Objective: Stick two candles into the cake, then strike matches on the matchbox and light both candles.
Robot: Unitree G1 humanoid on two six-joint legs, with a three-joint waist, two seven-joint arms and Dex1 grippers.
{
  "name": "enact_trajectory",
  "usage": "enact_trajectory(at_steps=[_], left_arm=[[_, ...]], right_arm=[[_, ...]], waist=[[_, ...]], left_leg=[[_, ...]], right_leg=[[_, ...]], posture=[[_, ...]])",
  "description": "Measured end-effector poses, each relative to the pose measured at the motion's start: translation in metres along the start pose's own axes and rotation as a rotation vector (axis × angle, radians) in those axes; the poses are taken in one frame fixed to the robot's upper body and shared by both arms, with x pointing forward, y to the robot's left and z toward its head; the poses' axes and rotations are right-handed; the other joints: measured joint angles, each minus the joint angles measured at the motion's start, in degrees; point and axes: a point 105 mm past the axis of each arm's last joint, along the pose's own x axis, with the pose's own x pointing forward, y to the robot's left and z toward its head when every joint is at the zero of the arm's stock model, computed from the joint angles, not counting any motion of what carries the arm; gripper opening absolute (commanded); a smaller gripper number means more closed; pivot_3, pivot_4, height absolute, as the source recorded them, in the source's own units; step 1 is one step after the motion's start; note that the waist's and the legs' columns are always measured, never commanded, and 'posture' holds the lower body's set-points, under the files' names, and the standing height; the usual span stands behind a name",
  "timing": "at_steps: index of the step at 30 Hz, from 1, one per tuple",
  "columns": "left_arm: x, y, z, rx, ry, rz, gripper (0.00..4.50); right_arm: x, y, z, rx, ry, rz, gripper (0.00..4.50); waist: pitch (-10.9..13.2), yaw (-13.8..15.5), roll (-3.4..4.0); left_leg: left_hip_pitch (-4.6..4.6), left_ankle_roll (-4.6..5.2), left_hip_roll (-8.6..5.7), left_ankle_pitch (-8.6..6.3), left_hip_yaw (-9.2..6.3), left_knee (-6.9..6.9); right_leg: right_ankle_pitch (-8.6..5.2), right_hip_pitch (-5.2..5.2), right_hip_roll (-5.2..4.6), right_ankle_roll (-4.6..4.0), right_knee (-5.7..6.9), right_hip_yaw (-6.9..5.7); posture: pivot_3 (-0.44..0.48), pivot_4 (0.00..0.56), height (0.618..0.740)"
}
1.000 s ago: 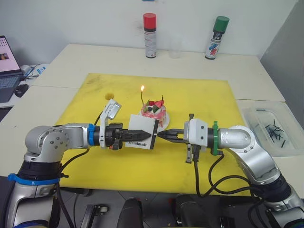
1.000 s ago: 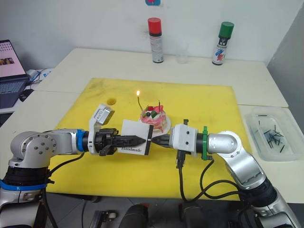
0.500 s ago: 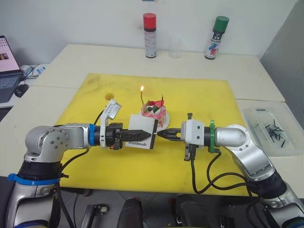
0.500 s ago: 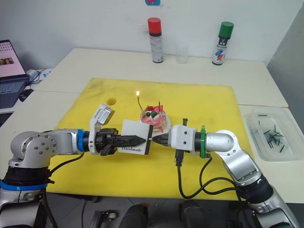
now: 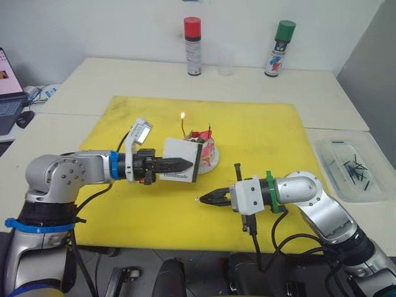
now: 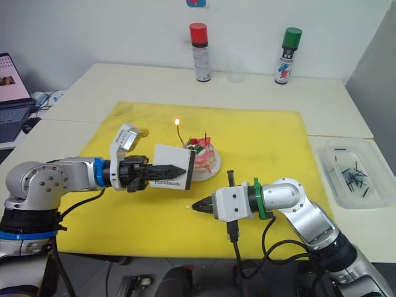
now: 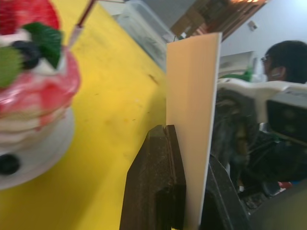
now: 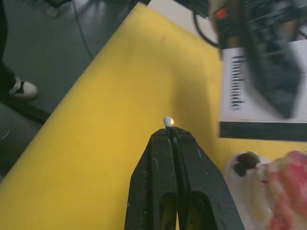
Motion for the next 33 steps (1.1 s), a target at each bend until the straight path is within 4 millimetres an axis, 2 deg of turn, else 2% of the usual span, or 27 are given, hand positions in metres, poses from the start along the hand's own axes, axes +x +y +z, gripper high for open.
enact_trajectory(at_steps=[5,8,11,17,33], left_arm=[[-0.016,0.005,-0.021,-0.050,0.028,0.058,0.00],[-0.017,0.003,-0.039,-0.076,0.060,0.060,0.00],[-0.013,0.000,-0.042,-0.066,0.064,0.053,0.00],[-0.008,-0.003,-0.042,-0.059,0.058,0.043,0.00],[-0.007,-0.003,-0.038,-0.048,0.051,0.038,0.00]], right_arm=[[-0.019,-0.047,0.009,-0.044,0.033,-0.174,0.01],[-0.031,-0.079,0.000,-0.059,0.105,-0.292,0.01],[-0.033,-0.094,-0.006,-0.069,0.138,-0.346,0.01],[-0.034,-0.102,-0.016,-0.082,0.177,-0.393,0.01],[-0.026,-0.103,-0.015,-0.104,0.157,-0.413,0.01]], waist=[[0.0,0.2,0.03],[0.1,0.4,0.02],[0.1,0.8,0.02],[0.1,0.8,0.04],[0.1,0.6,0.04]], left_leg=[[-0.01,0.00,0.00,0.00,0.00,0.00],[-0.03,0.00,-0.01,0.00,0.04,0.00],[-0.04,0.00,-0.01,0.00,0.04,0.00],[-0.08,0.00,-0.01,-0.01,0.05,-0.05],[-0.09,0.00,0.00,-0.01,0.05,-0.06]], right_leg=[[-0.02,-0.01,-0.01,-0.03,-0.02,0.00],[-0.13,-0.04,-0.03,-0.23,-0.04,0.00],[-0.13,-0.05,-0.03,-0.22,-0.04,-0.01],[-0.06,-0.13,-0.03,-0.11,-0.03,0.00],[-0.06,-0.14,-0.02,-0.11,-0.02,-0.01]], posture=[[0.000,0.150,0.684],[0.000,0.150,0.684],[0.000,0.150,0.684],[0.000,0.150,0.684],[0.000,0.150,0.684]])
